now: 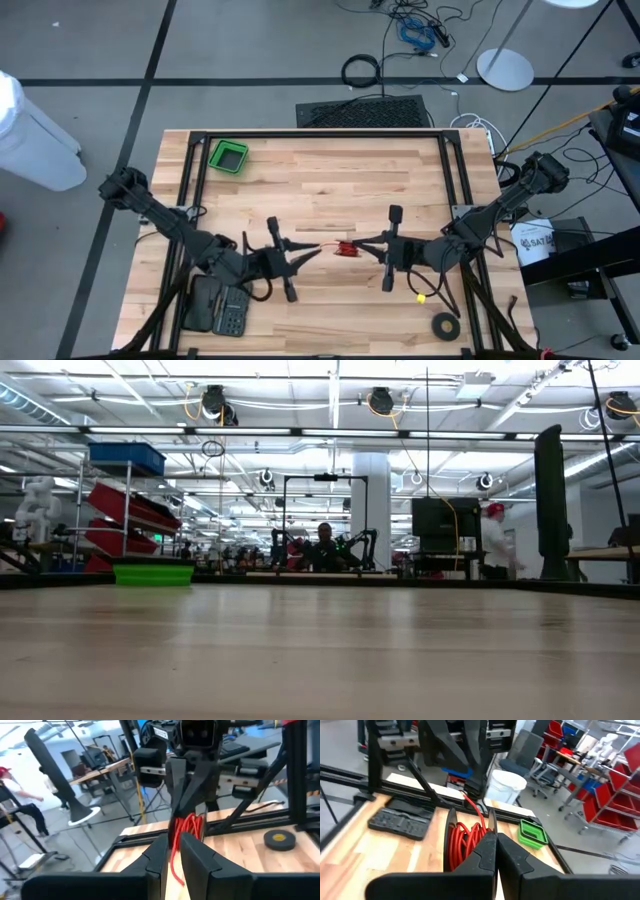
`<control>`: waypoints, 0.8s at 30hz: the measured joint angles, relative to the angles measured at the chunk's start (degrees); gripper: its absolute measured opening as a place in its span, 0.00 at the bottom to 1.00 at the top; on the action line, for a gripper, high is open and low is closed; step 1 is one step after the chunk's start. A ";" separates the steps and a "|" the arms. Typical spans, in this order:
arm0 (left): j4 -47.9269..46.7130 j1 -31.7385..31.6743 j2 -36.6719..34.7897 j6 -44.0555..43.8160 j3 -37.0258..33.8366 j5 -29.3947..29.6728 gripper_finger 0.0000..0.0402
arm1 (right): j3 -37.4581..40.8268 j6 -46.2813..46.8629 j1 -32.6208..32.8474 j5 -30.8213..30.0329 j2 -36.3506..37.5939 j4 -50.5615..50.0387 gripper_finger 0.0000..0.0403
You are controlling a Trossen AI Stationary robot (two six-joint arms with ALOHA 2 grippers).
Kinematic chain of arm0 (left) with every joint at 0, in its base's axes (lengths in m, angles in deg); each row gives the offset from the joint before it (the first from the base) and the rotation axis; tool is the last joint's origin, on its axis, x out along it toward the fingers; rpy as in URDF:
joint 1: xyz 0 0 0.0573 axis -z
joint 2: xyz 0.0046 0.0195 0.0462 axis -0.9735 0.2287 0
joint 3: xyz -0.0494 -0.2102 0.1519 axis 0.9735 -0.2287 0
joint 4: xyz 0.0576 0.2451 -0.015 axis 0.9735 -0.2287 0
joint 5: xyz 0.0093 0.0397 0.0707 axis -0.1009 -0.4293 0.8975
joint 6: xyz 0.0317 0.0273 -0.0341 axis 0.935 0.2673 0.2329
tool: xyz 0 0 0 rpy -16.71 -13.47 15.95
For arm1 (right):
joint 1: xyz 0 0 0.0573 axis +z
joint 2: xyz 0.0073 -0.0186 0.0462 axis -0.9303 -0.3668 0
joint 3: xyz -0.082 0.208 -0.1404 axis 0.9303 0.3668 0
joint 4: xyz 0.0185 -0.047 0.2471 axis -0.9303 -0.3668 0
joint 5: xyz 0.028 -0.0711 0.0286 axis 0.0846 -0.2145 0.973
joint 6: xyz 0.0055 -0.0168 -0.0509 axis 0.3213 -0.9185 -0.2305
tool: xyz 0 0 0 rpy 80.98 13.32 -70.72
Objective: Coil cords
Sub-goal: Coil the red wire into the spool
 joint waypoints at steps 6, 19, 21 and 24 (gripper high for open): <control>-1.57 -1.94 0.02 -2.11 0.02 -3.75 0.14 | 0.00 -0.07 -0.02 -1.68 -0.02 -2.09 0.00; -5.91 -7.43 -11.21 -0.55 0.09 -18.59 0.14 | -0.04 -4.51 -1.35 -1.38 0.12 -2.76 0.00; -9.77 -10.77 -14.14 -0.78 0.09 -18.49 0.14 | -0.04 -4.91 -1.81 -1.28 0.93 -3.43 0.00; -9.53 -16.85 -17.48 -5.66 -0.21 -26.73 0.14 | -0.04 -4.94 -2.52 -1.39 2.62 -5.05 0.00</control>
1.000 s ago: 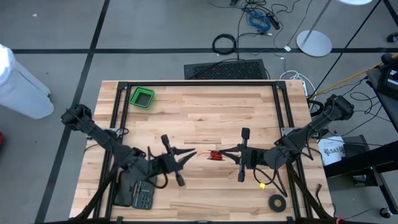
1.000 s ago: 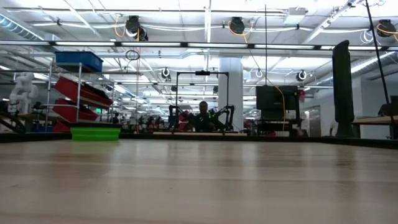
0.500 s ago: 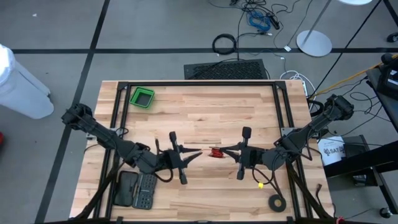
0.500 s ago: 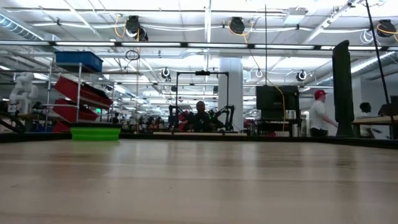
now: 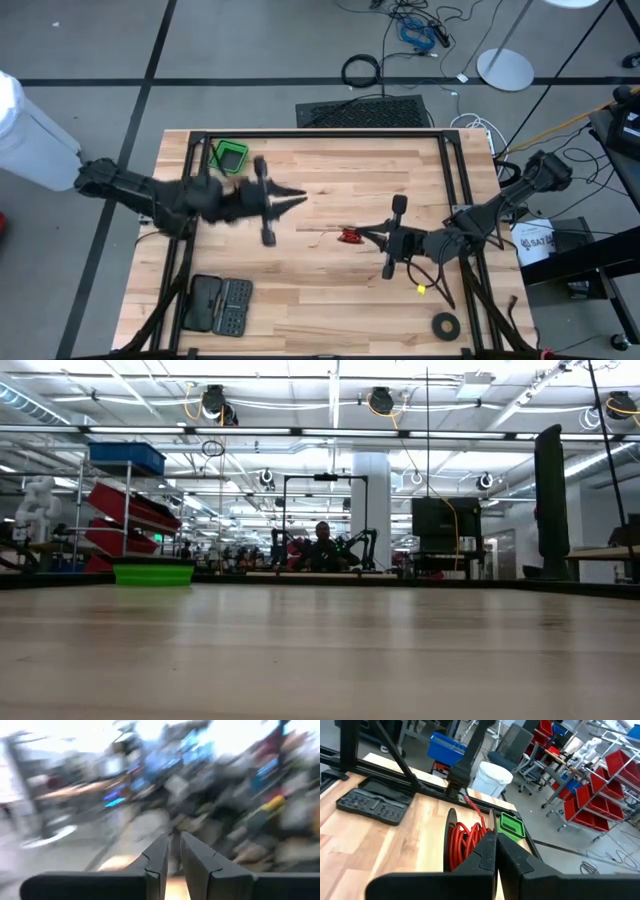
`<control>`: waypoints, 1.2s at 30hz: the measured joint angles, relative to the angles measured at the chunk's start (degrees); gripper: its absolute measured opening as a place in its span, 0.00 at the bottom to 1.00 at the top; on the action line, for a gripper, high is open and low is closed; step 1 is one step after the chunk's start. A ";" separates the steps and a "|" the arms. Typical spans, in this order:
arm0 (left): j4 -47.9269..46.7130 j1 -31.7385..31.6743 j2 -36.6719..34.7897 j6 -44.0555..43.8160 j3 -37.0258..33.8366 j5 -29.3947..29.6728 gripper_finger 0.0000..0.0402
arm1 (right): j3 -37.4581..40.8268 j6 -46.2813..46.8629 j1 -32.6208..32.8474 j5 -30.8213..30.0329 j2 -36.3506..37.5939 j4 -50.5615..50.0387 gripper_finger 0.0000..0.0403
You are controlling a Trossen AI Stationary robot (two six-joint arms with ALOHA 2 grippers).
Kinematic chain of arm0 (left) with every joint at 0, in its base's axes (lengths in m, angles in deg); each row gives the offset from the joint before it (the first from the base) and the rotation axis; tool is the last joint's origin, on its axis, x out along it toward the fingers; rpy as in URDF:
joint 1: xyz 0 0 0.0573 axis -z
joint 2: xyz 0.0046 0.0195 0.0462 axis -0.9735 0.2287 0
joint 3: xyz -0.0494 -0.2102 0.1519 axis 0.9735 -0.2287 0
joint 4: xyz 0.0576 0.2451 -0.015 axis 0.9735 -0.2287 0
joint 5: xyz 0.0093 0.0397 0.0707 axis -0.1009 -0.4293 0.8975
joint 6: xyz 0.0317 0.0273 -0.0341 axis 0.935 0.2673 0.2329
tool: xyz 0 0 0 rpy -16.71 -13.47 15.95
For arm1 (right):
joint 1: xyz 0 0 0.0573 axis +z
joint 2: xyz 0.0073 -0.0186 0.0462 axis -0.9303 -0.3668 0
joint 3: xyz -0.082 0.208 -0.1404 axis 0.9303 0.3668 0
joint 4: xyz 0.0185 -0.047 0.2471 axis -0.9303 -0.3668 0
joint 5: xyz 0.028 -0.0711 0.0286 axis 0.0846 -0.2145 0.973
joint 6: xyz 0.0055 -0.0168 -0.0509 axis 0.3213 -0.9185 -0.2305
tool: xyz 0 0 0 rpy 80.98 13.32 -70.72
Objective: Coil cords
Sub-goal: Coil the red wire into the spool
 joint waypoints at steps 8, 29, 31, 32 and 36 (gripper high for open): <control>10.76 -2.23 3.48 -11.00 -8.42 -19.66 0.14 | 0.00 1.31 -0.62 0.14 2.02 -5.39 0.00; 30.09 0.10 16.83 2.86 -13.66 -5.75 0.15 | 0.07 6.18 -0.80 0.35 0.16 -11.21 0.00; 29.77 0.20 17.66 3.38 -13.40 -5.82 0.18 | 0.07 5.99 -0.84 0.37 -0.07 -11.23 0.00; 29.72 0.16 18.14 3.58 -13.23 -5.82 0.20 | 0.07 5.86 -0.88 0.37 -0.09 -11.21 0.00; 29.40 -0.45 18.73 5.05 -13.25 -5.46 0.31 | 0.07 5.72 -0.88 0.35 -0.07 -11.17 0.00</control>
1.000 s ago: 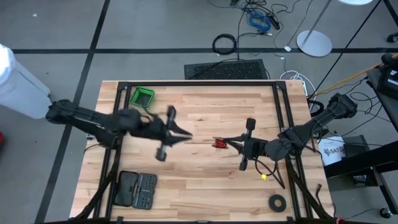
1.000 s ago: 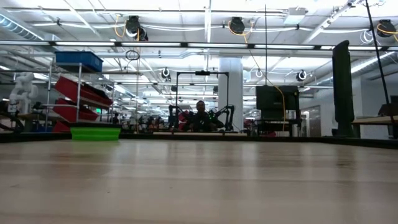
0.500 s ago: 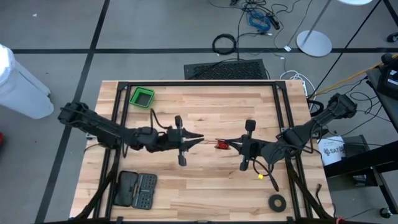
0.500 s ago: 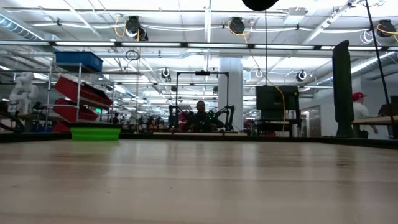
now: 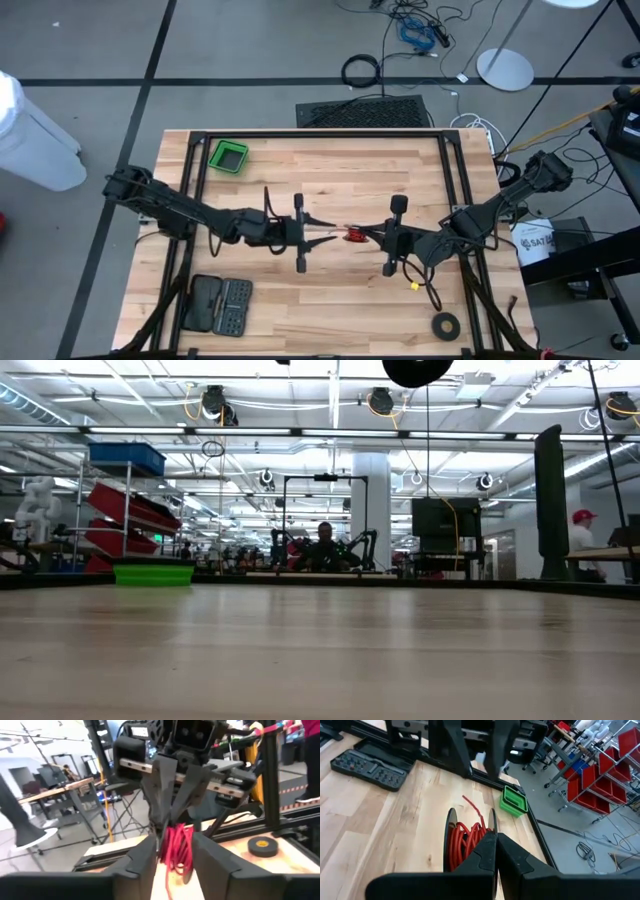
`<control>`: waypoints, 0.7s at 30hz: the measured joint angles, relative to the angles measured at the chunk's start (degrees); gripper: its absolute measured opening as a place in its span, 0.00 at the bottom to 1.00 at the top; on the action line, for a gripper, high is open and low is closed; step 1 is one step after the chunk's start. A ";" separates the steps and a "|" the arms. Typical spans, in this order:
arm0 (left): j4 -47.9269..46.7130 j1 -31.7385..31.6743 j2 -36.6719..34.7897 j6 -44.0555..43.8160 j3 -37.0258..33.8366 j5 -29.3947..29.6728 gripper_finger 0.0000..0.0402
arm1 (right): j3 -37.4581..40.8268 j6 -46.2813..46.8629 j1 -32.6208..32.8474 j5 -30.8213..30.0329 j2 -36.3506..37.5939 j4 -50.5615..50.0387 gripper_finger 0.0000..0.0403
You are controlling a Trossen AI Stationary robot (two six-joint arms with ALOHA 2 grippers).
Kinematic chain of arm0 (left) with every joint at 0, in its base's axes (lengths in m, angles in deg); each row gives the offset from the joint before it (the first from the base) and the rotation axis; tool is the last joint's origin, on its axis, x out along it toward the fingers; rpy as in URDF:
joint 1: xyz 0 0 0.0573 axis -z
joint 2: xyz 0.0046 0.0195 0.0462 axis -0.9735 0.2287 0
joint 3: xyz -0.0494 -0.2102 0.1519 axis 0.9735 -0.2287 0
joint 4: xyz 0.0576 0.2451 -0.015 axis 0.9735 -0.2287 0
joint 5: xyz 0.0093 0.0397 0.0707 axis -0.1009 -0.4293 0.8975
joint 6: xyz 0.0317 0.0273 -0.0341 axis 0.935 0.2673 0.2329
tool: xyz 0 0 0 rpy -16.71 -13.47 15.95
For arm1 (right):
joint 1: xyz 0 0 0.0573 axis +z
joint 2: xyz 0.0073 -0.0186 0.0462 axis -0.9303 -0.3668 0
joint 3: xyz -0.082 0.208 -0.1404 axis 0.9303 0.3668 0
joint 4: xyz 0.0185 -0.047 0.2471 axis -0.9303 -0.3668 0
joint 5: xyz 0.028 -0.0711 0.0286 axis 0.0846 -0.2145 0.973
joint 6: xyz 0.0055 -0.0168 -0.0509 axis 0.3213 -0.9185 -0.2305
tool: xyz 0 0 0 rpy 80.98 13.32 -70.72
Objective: Coil cords
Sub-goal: Coil the red wire into the spool
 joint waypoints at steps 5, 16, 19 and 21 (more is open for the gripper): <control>-0.14 -0.25 0.11 0.57 0.00 3.16 0.41 | 0.00 -0.39 -0.11 0.02 -0.02 0.11 0.00; -3.60 -1.22 0.11 -2.20 2.70 3.29 0.42 | 0.00 -0.74 -0.13 0.00 -0.02 0.70 0.00; -12.03 -1.22 0.09 -4.81 6.63 4.14 0.41 | 0.00 -0.74 -0.13 0.00 -0.02 0.52 0.00; -19.35 -1.16 0.11 -6.04 9.65 5.74 0.41 | 0.00 -0.74 -0.13 -0.01 -0.02 0.55 0.00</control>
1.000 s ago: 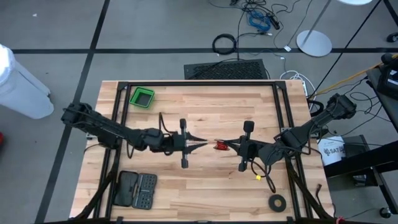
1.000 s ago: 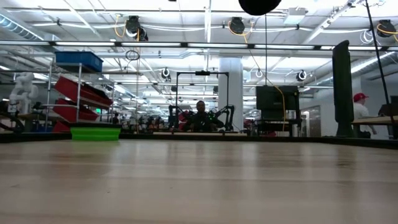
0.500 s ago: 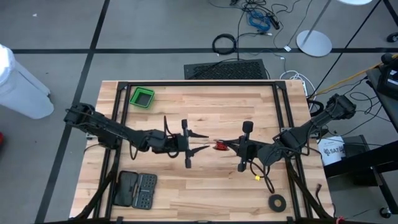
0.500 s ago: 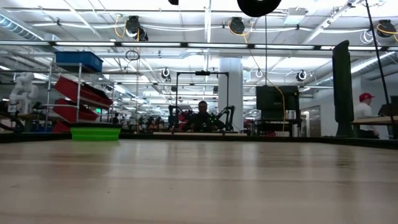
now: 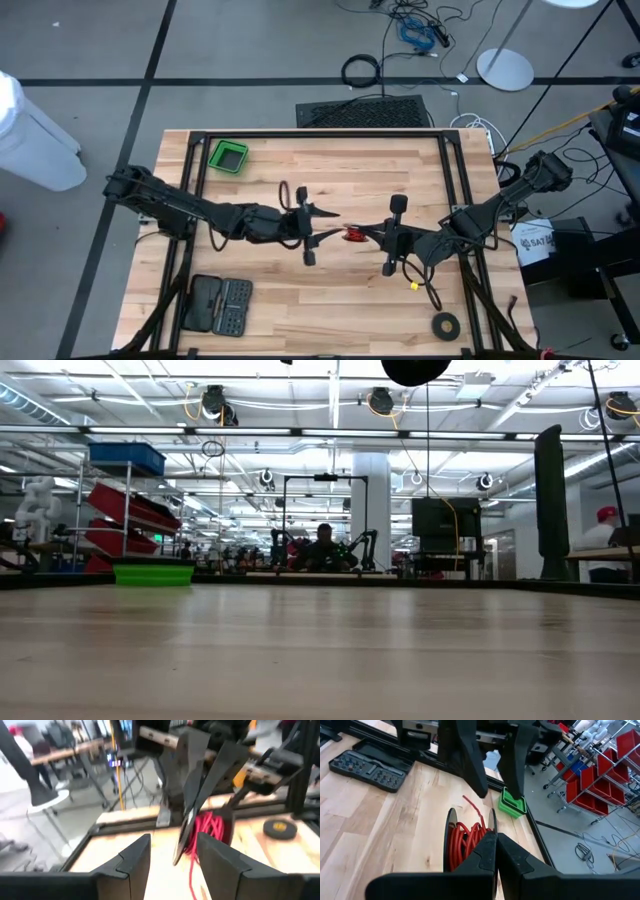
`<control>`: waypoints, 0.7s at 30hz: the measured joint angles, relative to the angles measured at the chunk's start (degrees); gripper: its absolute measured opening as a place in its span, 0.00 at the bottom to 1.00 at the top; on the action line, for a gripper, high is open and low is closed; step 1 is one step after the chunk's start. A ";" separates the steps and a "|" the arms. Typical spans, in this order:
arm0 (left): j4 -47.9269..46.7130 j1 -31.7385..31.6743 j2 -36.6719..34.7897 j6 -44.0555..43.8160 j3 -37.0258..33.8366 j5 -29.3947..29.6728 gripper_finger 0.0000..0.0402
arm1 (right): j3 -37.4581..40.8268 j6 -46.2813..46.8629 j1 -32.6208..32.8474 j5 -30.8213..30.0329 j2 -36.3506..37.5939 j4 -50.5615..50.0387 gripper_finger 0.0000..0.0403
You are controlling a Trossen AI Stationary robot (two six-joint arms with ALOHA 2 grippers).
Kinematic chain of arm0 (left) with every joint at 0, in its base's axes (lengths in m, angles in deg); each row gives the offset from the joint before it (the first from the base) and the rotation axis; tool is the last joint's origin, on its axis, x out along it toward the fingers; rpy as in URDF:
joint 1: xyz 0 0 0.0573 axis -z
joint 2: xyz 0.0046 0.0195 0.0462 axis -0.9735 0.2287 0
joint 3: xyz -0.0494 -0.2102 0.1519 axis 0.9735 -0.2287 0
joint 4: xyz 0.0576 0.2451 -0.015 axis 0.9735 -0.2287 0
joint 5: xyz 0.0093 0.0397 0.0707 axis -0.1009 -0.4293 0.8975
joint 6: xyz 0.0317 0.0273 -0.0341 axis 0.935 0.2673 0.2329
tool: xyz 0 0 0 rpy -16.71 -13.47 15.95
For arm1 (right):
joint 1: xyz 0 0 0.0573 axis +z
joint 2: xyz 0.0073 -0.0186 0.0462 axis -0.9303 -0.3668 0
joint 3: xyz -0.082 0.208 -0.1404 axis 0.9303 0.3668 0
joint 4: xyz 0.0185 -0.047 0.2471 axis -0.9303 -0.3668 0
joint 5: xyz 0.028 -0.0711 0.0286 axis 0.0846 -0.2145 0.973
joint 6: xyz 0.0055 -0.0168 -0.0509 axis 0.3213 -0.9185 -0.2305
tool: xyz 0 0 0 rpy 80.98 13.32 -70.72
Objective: Coil cords
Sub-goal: Coil the red wire into the spool
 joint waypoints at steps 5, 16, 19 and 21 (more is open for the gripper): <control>-9.73 0.96 -0.07 -1.43 4.01 0.79 0.41 | 0.00 0.04 0.00 0.01 0.00 -0.04 0.00; -14.82 3.70 -0.04 -3.82 4.03 5.64 0.41 | 0.00 3.16 0.00 0.01 0.00 -4.67 0.00; -14.11 4.66 -0.04 -3.29 4.03 6.57 0.41 | 0.00 2.64 0.00 0.27 0.00 -5.20 0.00; -13.55 4.90 -0.23 -1.26 4.03 8.39 0.41 | 0.00 1.31 -0.19 1.21 0.00 -5.17 0.00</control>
